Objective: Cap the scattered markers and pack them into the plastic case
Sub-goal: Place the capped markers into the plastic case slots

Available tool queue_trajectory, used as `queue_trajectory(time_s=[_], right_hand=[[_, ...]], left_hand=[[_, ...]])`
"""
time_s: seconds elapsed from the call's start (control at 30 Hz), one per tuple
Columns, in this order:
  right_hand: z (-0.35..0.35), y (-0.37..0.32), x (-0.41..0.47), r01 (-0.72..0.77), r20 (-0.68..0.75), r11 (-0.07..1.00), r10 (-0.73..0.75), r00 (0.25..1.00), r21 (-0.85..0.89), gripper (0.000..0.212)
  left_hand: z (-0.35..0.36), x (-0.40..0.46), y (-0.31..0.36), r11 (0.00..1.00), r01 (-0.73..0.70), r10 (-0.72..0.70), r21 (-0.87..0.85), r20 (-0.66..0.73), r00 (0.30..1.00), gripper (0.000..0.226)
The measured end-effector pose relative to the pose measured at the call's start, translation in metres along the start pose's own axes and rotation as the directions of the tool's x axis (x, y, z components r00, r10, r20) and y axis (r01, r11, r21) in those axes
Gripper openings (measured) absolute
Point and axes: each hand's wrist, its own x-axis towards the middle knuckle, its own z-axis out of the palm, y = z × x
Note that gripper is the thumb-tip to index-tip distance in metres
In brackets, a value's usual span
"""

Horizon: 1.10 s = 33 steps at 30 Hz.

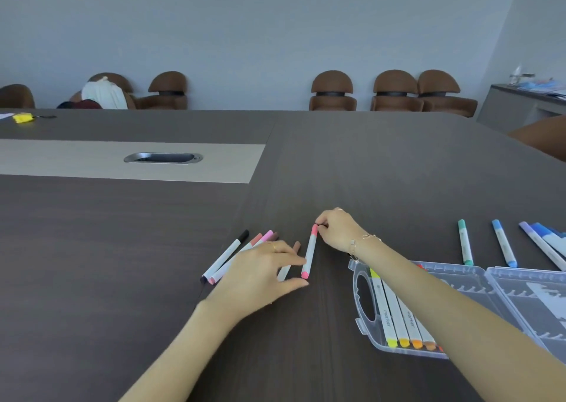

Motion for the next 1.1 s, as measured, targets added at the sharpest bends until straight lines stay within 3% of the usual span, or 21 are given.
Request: queue_trajectory(time_s=[0.23,0.5,0.67,0.83,0.93,1.1], right_hand=[[-0.003,0.011,-0.001,0.017,0.030,0.993,-0.020,0.999,0.119,0.032],[-0.001,0.002,0.003,0.016,0.111,1.000,-0.017,0.994,0.015,0.027],[0.003,-0.002,0.004,0.022,0.088,0.999,-0.025,0.996,0.038,0.034],[0.015,-0.027,0.003,0.145,0.066,0.989,-0.144,0.987,-0.009,0.029],[0.026,-0.044,0.005,0.181,0.115,0.983,-0.179,0.977,-0.013,0.031],[0.034,-0.061,0.007,0.196,0.097,0.980,-0.194,0.976,-0.018,0.031]], left_hand=[[0.013,0.004,0.004,0.999,-0.044,0.044,0.005,0.050,0.998,0.023],[0.015,0.003,0.004,0.999,-0.033,0.032,0.015,0.071,0.997,0.019],[0.009,0.004,0.003,0.998,-0.053,0.052,0.012,0.065,0.997,0.021],[-0.042,-0.020,-0.041,0.988,0.154,-0.153,-0.009,0.082,0.985,0.021],[-0.069,-0.042,-0.066,0.940,0.334,-0.317,-0.073,0.175,0.932,0.022],[-0.071,-0.039,-0.069,0.917,0.384,-0.358,-0.112,0.198,0.913,0.024]])
